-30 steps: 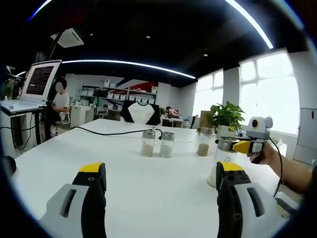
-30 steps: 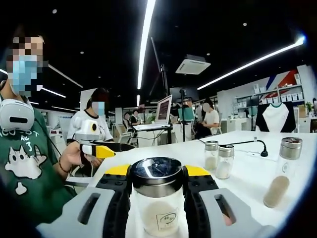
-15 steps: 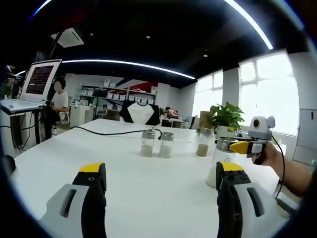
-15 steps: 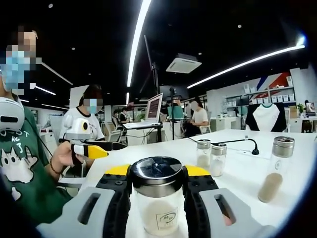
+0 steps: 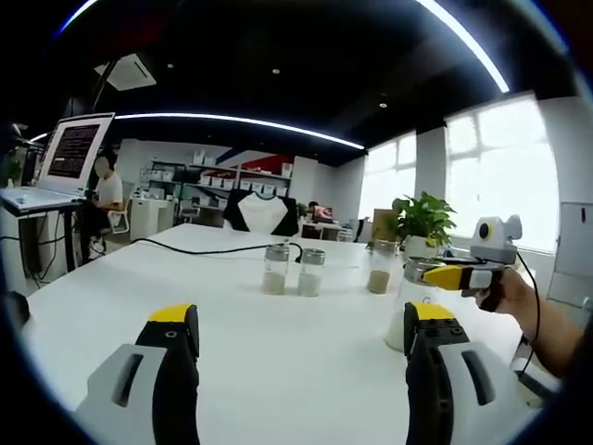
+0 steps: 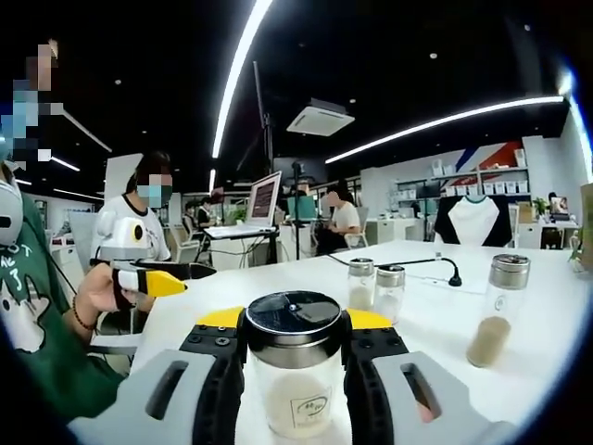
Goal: Rotate the seasoning bottle until the label or dispensing opening points toward the visible target arrow and the bottle remains upright within the marked orientation range
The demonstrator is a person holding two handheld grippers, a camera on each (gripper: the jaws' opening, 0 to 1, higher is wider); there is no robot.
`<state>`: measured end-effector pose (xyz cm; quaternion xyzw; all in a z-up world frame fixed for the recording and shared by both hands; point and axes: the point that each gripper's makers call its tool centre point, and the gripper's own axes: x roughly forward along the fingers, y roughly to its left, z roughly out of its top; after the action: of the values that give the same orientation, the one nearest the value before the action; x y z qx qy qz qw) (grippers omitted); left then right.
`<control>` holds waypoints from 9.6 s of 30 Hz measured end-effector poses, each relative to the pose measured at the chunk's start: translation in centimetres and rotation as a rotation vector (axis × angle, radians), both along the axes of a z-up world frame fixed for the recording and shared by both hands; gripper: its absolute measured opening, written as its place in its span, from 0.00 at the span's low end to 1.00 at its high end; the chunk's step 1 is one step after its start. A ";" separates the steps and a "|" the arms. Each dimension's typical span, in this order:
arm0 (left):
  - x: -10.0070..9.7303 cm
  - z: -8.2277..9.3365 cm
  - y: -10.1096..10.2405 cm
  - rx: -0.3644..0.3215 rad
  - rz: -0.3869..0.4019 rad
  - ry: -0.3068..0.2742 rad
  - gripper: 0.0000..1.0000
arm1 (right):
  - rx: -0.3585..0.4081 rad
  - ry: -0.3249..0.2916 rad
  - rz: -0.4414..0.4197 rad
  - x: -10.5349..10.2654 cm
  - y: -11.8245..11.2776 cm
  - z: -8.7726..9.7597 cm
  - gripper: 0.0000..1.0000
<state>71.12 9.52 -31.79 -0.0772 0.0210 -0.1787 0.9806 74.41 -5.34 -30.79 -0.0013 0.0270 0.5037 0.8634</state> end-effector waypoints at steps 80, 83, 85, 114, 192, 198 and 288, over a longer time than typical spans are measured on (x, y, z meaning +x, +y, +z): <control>0.3 0.0 0.3 -0.014 -0.010 0.008 0.93 | -0.142 -0.030 -0.144 0.4 0.0 0.9 0.56; 0.3 -0.1 0.0 -0.010 -0.020 0.015 0.93 | -0.180 -0.045 -0.080 0.6 0.4 0.4 0.54; 0.3 -0.1 -0.2 -0.006 -0.027 0.017 0.93 | -0.197 -0.066 -0.082 1.1 0.2 0.2 0.54; 0.1 -0.3 -1.5 0.013 -0.052 0.026 0.93 | 0.028 -0.035 0.189 0.2 0.9 0.5 0.42; -0.1 1.3 -0.8 -0.015 -0.059 -0.020 0.93 | -0.029 -0.040 -0.417 2.5 -0.8 0.2 0.41; -0.2 1.3 -0.7 -0.017 -0.058 -0.018 0.93 | -0.026 -0.041 -0.445 2.4 -0.9 0.2 0.41; -0.2 0.6 -0.9 0.000 -0.065 0.001 0.92 | -0.010 -0.011 0.233 -0.1 0.4 0.2 0.40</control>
<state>70.88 8.63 -31.22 -0.0767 0.0239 -0.2104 0.9743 74.33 -4.95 -30.56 -0.0113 0.0245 0.6006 0.7991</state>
